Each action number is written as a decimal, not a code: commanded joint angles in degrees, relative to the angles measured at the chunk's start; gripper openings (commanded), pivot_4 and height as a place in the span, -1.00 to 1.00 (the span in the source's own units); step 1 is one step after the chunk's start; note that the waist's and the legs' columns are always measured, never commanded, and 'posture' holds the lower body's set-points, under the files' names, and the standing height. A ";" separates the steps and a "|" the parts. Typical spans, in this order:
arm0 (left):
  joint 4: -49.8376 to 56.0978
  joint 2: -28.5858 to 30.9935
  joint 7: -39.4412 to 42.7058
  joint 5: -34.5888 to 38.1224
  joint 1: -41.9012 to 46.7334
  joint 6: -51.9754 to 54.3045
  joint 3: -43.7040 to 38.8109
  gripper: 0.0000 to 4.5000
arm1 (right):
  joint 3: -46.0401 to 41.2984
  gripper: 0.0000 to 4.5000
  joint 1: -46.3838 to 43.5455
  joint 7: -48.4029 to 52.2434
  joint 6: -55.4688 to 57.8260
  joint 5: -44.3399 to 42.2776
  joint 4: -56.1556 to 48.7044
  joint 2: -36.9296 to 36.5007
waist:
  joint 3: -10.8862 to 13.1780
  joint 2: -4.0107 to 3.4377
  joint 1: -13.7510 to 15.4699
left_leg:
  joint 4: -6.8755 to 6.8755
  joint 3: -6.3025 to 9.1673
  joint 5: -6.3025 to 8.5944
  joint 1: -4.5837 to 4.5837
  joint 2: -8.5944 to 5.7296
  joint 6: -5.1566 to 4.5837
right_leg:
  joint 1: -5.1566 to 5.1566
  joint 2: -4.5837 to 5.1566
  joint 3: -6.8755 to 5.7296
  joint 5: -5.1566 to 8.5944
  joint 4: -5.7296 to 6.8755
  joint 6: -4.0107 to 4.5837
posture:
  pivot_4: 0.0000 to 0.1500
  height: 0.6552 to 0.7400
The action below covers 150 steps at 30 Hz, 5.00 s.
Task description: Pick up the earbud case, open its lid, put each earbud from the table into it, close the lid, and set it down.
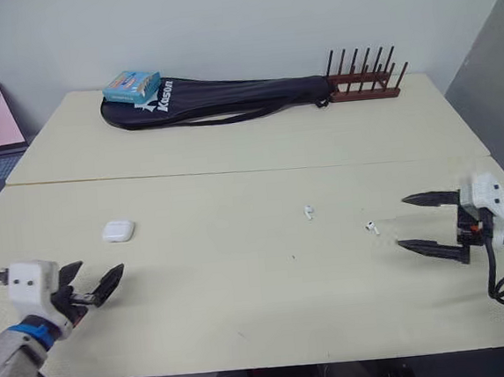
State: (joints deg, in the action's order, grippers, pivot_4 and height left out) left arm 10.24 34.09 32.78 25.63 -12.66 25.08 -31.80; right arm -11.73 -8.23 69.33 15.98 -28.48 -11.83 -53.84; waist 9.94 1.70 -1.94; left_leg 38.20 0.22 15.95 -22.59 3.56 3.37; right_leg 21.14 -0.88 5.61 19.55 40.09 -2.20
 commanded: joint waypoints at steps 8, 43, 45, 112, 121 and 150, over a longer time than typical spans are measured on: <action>-12.56 -1.69 -5.53 -5.20 12.68 -1.85 6.23 1.00 | 9.26 1.00 -15.32 0.34 5.65 -2.68 -5.59 3.48 | -0.01 -0.01 0.20 | 0.07 0.59 -0.01 -0.14 0.00 0.01 | 0.03 0.02 -0.23 -0.01 0.01 0.02 | 1.00 0.70; -39.22 4.12 4.61 -12.32 31.98 -2.36 17.82 0.24 | 11.10 1.00 -18.86 2.24 8.07 -3.54 -6.59 4.98 | -0.50 -1.06 0.58 | 0.65 0.94 -0.08 -0.17 -0.22 -0.08 | -0.02 0.01 -0.49 0.02 0.78 0.00 | 1.00 0.70; -37.98 4.47 5.39 -12.27 30.77 -2.99 17.89 0.24 | 10.83 1.00 -18.53 2.08 8.28 -3.47 -7.06 4.65 | -0.50 -1.06 0.51 | 0.65 0.95 -0.08 -0.17 -0.20 -0.08 | -0.02 0.01 -0.49 0.02 0.78 0.00 | 1.00 0.70; -6.51 -13.36 17.13 -17.17 25.02 -50.91 47.10 0.56 | 11.17 -0.62 -20.06 -36.55 61.55 -32.58 -8.86 22.35 | -0.41 -0.89 0.12 | 0.49 0.62 -0.05 -0.46 -0.12 -0.13 | 0.15 -0.14 -0.24 0.05 0.23 -0.05 | 1.00 0.70; -2.78 -3.85 23.61 -12.46 25.98 -27.93 45.93 1.00 | 23.69 -0.62 -22.82 -26.76 47.35 -16.41 -14.61 11.16 | -0.34 -0.90 0.04 | 0.37 0.66 -0.05 -0.47 -0.11 -0.13 | 0.27 -0.17 -0.20 0.06 0.21 -0.06 | 1.00 0.70; 4.38 -2.30 29.95 -8.14 42.89 5.09 53.75 0.21 | 36.49 -0.62 -23.34 -11.83 27.00 10.43 -17.24 5.02 | -0.21 -0.81 0.28 | 0.48 1.08 -0.06 -0.87 -0.13 -0.12 | 0.34 -0.12 -0.57 0.04 -0.09 -0.03 | 1.00 0.70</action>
State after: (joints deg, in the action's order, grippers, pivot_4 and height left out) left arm 13.98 32.03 62.08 17.48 29.57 30.05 21.20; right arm 25.84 -31.09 56.71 44.06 -18.38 -27.71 -48.93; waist 9.73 0.88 -1.66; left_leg 38.70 1.30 15.89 -23.46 3.43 3.25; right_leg 21.47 -1.00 5.04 19.59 40.01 -2.23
